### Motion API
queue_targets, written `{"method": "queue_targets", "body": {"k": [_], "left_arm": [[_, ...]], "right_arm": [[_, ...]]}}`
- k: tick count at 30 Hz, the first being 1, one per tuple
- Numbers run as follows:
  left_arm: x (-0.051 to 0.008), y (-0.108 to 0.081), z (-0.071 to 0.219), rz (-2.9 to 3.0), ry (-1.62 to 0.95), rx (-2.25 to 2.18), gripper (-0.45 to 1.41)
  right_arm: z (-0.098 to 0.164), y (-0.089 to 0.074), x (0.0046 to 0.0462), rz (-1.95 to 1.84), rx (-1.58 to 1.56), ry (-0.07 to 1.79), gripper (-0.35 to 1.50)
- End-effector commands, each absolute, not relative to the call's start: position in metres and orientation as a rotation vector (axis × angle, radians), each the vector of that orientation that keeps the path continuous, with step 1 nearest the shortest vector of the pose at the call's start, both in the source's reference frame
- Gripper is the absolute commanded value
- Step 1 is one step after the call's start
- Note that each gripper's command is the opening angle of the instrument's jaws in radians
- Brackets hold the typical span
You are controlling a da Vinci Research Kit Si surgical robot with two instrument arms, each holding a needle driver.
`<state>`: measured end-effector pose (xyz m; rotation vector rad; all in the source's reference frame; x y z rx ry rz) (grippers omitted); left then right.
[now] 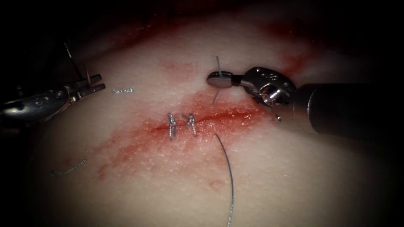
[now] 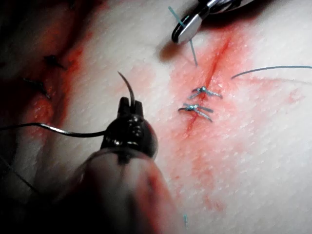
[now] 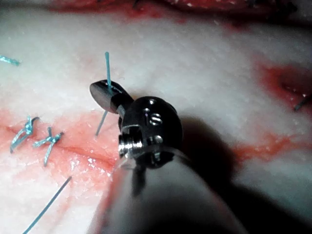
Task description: Wound Closure
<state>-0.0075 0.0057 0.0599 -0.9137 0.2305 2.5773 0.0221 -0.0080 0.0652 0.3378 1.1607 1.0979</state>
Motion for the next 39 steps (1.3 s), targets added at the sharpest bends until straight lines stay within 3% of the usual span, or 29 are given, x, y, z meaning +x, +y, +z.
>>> {"method": "queue_targets", "body": {"k": [1,8,9,13,16,17,18,19,20,22,23,27,32,34,39], "left_arm": [[-0.0078,0.006,0.061,2.595,0.252,-0.889,-0.43],[-0.0072,0.005,0.063,2.719,0.261,-0.720,-0.42],[-0.0073,0.005,0.063,2.733,0.261,-0.707,-0.42],[-0.0074,0.004,0.065,2.811,0.247,-0.633,-0.45],[-0.0072,0.003,0.067,2.883,0.196,-0.580,-0.45],[-0.0072,0.003,0.068,2.898,0.184,-0.568,-0.43],[-0.0072,0.003,0.068,2.913,0.171,-0.556,-0.28],[-0.0072,0.003,0.069,2.930,0.153,-0.546,0.00],[-0.0072,0.003,0.070,2.948,0.128,-0.541,0.22],[-0.0072,0.002,0.071,2.952,0.100,-0.571,0.49],[-0.0072,0.002,0.071,2.957,0.087,-0.588,0.52],[-0.0072,0.002,0.071,2.910,0.016,-0.610,1.25],[-0.0075,0.003,0.069,2.873,-0.016,-0.641,1.30],[-0.0081,0.003,0.067,2.861,0.007,-0.675,0.99],[-0.0112,0.002,0.064,2.963,0.037,-0.835,0.83]], "right_arm": [[0.065,-0.008,0.0232,1.096,0.338,1.166,-0.35],[0.065,-0.008,0.0237,1.077,0.314,1.191,-0.30],[0.065,-0.008,0.0237,1.073,0.308,1.200,0.14],[0.065,-0.008,0.0234,1.043,0.294,1.244,1.15],[0.065,-0.008,0.0229,1.020,0.295,1.273,1.41],[0.065,-0.008,0.0227,0.962,0.247,1.277,1.43],[0.065,-0.008,0.0225,0.877,0.181,1.277,1.43],[0.065,-0.008,0.0222,0.798,0.126,1.277,1.41],[0.064,-0.008,0.0215,0.655,0.045,1.280,1.25],[0.063,-0.008,0.0204,0.606,0.031,1.283,1.16],[0.063,-0.008,0.0201,0.596,0.030,1.283,1.20],[0.062,-0.006,0.0184,0.596,-0.001,1.258,1.46],[0.061,-0.005,0.0165,0.598,-0.003,1.247,1.48],[0.061,-0.005,0.0155,0.588,0.007,1.253,1.48],[0.061,-0.006,0.0135,0.569,0.025,1.264,1.45]]}}
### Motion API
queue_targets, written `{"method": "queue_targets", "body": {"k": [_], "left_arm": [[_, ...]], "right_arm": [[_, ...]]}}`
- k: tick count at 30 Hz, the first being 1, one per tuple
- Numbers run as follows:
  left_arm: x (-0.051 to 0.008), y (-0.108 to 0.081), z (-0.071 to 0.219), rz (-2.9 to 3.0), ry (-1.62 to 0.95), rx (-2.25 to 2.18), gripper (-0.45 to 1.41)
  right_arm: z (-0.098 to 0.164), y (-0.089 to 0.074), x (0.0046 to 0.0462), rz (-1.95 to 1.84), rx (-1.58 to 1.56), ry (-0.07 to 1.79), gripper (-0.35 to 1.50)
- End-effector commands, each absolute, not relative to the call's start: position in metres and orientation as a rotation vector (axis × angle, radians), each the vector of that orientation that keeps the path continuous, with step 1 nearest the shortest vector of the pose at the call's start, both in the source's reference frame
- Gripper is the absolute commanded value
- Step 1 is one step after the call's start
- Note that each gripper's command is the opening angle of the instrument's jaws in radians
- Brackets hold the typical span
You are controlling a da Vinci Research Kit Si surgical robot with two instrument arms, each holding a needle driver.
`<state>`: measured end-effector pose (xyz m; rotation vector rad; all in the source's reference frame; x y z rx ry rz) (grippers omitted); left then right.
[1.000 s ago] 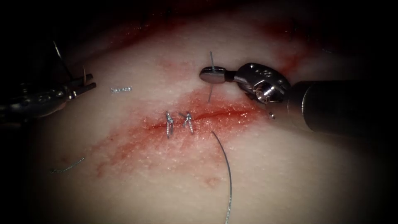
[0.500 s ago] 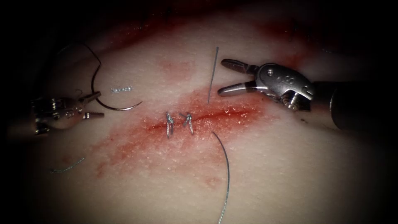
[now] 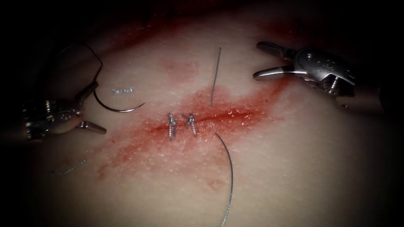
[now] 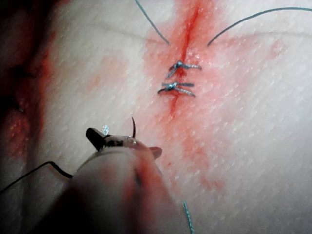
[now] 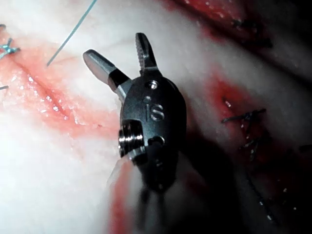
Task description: Wound Closure
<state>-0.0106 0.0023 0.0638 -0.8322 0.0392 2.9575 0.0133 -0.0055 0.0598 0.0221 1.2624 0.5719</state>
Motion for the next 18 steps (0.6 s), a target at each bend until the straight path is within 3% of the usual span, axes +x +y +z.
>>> {"method": "queue_targets", "body": {"k": [1,3,8,18], "left_arm": [[-0.0124,0.002,0.064,2.996,0.064,-0.889,0.81],[-0.0161,0.001,0.063,3.055,0.128,-1.063,0.71],[-0.0224,-0.001,0.062,3.157,0.285,-1.312,0.78],[-0.0268,-0.004,0.064,3.170,0.331,-1.610,0.81]], "right_arm": [[0.061,-0.006,0.0132,0.569,0.023,1.263,1.45],[0.061,-0.006,0.0122,0.570,0.015,1.258,1.45],[0.061,-0.007,0.0112,0.566,0.014,1.258,1.43],[0.061,-0.008,0.0114,0.548,0.023,1.272,1.43]]}}
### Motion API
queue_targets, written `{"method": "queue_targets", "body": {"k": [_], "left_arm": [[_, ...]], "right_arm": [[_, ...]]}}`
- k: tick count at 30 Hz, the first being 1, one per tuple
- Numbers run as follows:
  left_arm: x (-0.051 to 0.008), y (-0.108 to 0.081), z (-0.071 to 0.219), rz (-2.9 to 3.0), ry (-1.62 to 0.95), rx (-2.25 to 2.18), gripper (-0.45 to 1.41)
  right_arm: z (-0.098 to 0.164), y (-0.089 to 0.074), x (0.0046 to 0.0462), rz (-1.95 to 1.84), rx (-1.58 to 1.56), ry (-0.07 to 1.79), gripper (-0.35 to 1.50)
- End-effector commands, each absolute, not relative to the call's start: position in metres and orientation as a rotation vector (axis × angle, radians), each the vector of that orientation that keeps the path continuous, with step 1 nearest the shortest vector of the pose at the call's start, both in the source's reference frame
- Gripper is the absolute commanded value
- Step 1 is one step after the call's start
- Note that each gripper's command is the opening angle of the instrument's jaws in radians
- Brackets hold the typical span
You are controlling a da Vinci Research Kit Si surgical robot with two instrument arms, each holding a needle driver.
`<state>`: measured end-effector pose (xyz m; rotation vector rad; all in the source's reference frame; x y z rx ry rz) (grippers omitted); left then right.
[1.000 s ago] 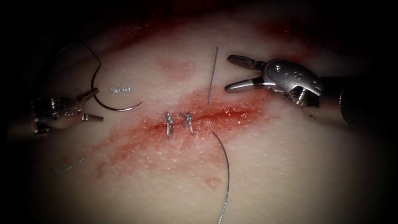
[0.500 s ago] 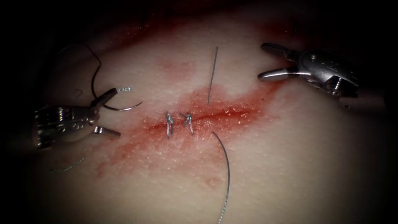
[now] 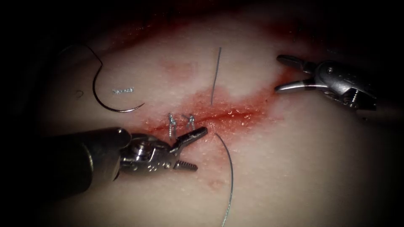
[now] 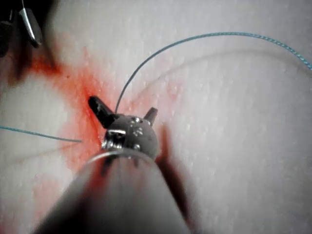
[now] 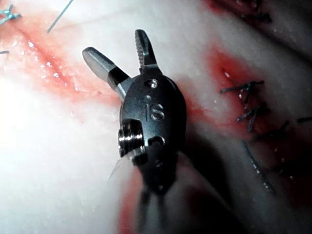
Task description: Wound Closure
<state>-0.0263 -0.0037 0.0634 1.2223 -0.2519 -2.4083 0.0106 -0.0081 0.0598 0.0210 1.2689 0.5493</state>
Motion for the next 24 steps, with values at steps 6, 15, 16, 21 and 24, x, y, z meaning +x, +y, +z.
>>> {"method": "queue_targets", "body": {"k": [6,15,16,21,24], "left_arm": [[-0.0294,-0.0064,0.0652,-2.194,-0.222,1.342,0.71],[-0.0310,-0.0082,0.0629,-2.084,-0.169,1.424,0.76],[-0.0313,-0.0086,0.0625,-2.074,-0.167,1.428,0.73],[-0.0333,-0.0116,0.0605,-2.006,-0.142,1.438,0.56],[-0.0333,-0.0118,0.0601,-1.983,-0.126,1.443,0.54]], "right_arm": [[0.0608,-0.0087,0.0112,0.539,0.025,1.277,1.41],[0.0615,-0.0090,0.0111,0.528,0.023,1.283,1.38],[0.0616,-0.0090,0.0111,0.528,0.022,1.283,1.38],[0.0619,-0.0092,0.0111,0.524,0.020,1.284,1.38],[0.0619,-0.0092,0.0111,0.524,0.019,1.284,1.38]]}}
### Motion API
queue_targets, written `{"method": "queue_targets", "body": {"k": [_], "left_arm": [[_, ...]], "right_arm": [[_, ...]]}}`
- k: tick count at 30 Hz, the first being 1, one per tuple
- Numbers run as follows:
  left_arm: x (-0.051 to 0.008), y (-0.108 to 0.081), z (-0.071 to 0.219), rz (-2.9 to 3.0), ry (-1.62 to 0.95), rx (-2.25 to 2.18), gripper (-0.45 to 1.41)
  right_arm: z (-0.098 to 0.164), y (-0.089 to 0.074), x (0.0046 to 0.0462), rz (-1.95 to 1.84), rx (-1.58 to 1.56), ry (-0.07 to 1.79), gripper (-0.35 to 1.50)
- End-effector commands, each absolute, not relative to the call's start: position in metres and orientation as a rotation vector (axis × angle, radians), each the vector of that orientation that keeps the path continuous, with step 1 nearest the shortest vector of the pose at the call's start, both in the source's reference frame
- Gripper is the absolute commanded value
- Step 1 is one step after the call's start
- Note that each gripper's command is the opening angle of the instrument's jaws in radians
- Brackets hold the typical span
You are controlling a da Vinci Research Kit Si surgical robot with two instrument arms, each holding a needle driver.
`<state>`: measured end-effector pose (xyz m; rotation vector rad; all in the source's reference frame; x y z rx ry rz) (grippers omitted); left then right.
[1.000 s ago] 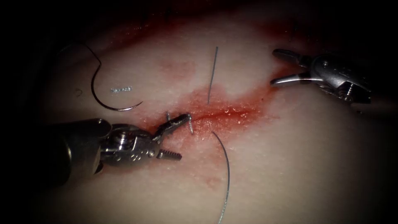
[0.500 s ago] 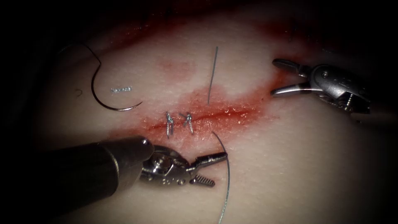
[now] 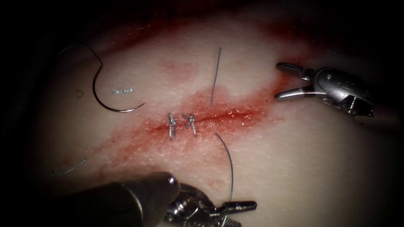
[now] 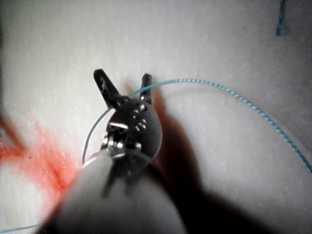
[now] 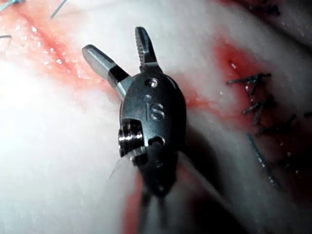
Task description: Wound Closure
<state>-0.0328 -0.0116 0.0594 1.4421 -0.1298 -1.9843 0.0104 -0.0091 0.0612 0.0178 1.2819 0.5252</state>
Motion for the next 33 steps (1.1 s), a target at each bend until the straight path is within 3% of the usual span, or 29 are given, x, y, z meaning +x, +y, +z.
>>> {"method": "queue_targets", "body": {"k": [1,5,8,9,11,13,16,18,19,22,33], "left_arm": [[-0.0331,-0.0118,0.0599,-1.978,-0.119,1.435,0.52],[-0.0320,-0.0119,0.0597,-1.982,-0.103,1.402,0.36],[-0.0316,-0.0128,0.0599,-1.975,-0.060,1.356,0.34],[-0.0314,-0.0134,0.0600,-1.971,-0.023,1.316,0.56],[-0.0311,-0.0135,0.0600,-1.967,0.001,1.294,0.81],[-0.0308,-0.0131,0.0598,-1.964,0.017,1.285,0.83],[-0.0305,-0.0129,0.0596,-1.965,0.016,1.285,0.52],[-0.0304,-0.0128,0.0595,-1.982,0.026,1.286,-0.38],[-0.0304,-0.0127,0.0594,-1.987,0.031,1.289,-0.45],[-0.0305,-0.0116,0.0591,-1.987,0.037,1.298,-0.45],[-0.0293,-0.0077,0.0588,-2.051,-0.027,1.314,-0.45]], "right_arm": [[0.0619,-0.0092,0.0112,0.522,0.021,1.286,1.38],[0.0619,-0.0093,0.0112,0.523,0.020,1.286,1.38],[0.0619,-0.0093,0.0113,0.521,0.022,1.287,1.38],[0.0619,-0.0093,0.0113,0.521,0.022,1.287,1.38],[0.0619,-0.0094,0.0113,0.521,0.022,1.287,1.38],[0.0619,-0.0094,0.0113,0.521,0.023,1.287,1.38],[0.0618,-0.0095,0.0113,0.521,0.023,1.287,1.38],[0.0618,-0.0095,0.0113,0.521,0.023,1.287,1.38],[0.0618,-0.0095,0.0113,0.519,0.025,1.289,1.38],[0.0617,-0.0102,0.0114,0.470,0.079,1.326,1.21],[0.0587,-0.0152,0.0167,0.139,0.155,1.358,1.21]]}}
